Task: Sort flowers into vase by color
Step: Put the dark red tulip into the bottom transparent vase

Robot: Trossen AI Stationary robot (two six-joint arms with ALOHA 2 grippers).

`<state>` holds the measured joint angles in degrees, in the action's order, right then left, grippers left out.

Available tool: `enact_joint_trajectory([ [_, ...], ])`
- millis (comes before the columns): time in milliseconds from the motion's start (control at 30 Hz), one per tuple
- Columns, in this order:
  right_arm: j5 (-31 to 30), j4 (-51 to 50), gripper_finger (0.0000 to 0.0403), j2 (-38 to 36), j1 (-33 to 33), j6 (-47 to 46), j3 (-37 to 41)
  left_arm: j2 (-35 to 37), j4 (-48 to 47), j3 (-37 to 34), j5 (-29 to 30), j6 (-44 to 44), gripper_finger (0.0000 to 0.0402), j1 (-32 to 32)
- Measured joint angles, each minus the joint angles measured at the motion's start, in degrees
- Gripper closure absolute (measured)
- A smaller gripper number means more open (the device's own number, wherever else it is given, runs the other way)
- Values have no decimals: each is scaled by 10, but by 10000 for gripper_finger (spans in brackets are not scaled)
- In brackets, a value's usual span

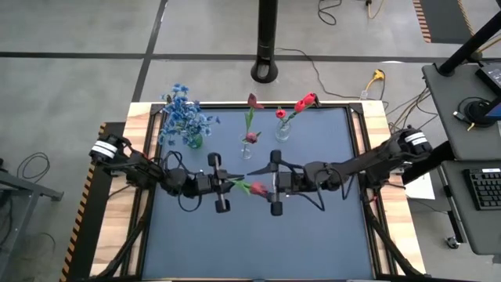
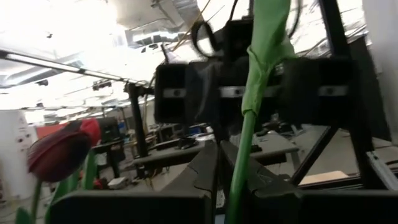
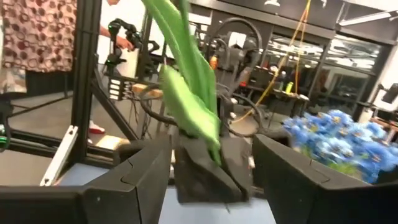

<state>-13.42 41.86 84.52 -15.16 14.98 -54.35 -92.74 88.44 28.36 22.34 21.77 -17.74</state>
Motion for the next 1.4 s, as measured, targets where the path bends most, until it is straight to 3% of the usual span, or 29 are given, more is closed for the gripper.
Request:
enact_joint_trajectory([
  [433, -1, -16, 202, 100, 5, 15, -113, 0, 2, 0, 11, 1, 401, 1],
  [833, -5, -34, 375, 108, 6, 16, -128, 0, 1, 0, 9, -4, 402, 0],
  [967, -5, -43, 386, 104, 6, 12, -128, 0, -4, 0, 9, -23, 395, 0],
  [1133, -1, -82, 388, 89, 6, 0, -128, 0, -28, 0, 12, -47, 358, 0],
  [1400, 0, -198, 389, 40, 5, -45, -127, 0, -94, 0, 49, -84, 251, -1],
])
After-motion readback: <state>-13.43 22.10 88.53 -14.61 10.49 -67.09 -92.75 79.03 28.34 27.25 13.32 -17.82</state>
